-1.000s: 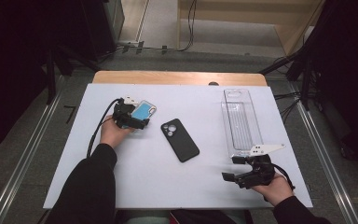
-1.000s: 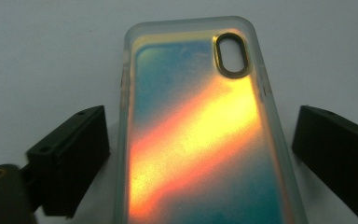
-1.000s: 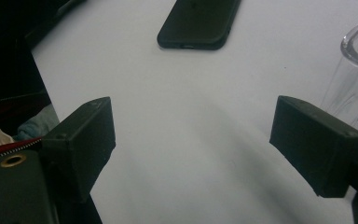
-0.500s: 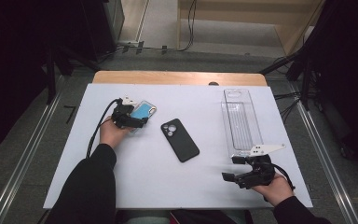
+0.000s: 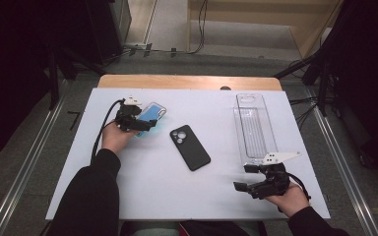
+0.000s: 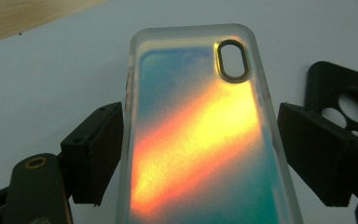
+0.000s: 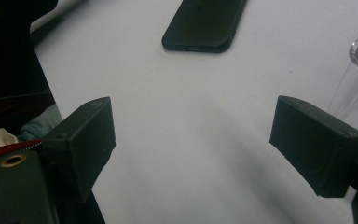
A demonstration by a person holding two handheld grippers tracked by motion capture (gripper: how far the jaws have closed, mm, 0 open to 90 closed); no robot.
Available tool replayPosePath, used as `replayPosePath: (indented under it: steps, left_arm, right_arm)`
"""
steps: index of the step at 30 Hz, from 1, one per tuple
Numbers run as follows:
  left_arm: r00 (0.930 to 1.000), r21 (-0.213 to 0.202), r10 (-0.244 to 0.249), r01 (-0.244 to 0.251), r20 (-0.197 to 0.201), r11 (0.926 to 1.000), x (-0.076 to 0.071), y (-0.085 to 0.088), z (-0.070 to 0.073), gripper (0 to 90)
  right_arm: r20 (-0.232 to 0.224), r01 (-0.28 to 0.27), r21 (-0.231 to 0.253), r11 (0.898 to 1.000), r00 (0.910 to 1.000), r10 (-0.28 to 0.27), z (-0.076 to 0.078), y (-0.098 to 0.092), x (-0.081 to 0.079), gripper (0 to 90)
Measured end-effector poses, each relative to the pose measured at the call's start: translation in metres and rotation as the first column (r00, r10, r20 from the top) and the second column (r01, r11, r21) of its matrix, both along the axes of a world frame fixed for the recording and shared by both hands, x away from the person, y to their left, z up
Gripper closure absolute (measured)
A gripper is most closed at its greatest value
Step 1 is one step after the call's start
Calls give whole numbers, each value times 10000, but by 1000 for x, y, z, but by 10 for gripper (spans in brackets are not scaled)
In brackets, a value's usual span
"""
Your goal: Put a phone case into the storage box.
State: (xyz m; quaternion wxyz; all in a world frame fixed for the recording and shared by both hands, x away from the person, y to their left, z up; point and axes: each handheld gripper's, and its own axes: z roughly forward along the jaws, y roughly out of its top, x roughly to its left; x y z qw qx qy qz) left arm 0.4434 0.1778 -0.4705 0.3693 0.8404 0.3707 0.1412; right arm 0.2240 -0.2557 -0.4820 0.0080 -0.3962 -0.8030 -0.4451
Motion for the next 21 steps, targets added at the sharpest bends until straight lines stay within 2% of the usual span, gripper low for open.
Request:
replayPosePath:
  steps: [2,5,10,12,15,21]
  left_arm:
    - [10000,27,-53,53,-18,10000,-2,-2,5,175]
    - [9999,-203,-78,75,-153,9998,-5,-4,11,175]
    - [9996,-345,-143,134,-262,9993,-13,-8,20,174]
    - [9988,-351,-237,221,-437,9991,-17,-9,24,174]
    - [9975,-507,-413,384,-572,9980,-23,-11,27,174]
    - [9953,-783,-415,347,-872,9963,-36,-12,32,174]
  right_arm:
    - [-4,-14,-25,10000,10000,14,0,0,0,122]
    - [4,-12,-38,10000,10000,12,0,1,0,122]
    - [0,20,-7,10000,10000,-20,1,1,0,122]
    - [9,24,-6,10000,10000,-24,1,0,-1,122]
    - [52,35,-7,10000,10000,-35,2,0,-2,122]
    - [-43,68,102,9999,10000,-68,3,1,-2,122]
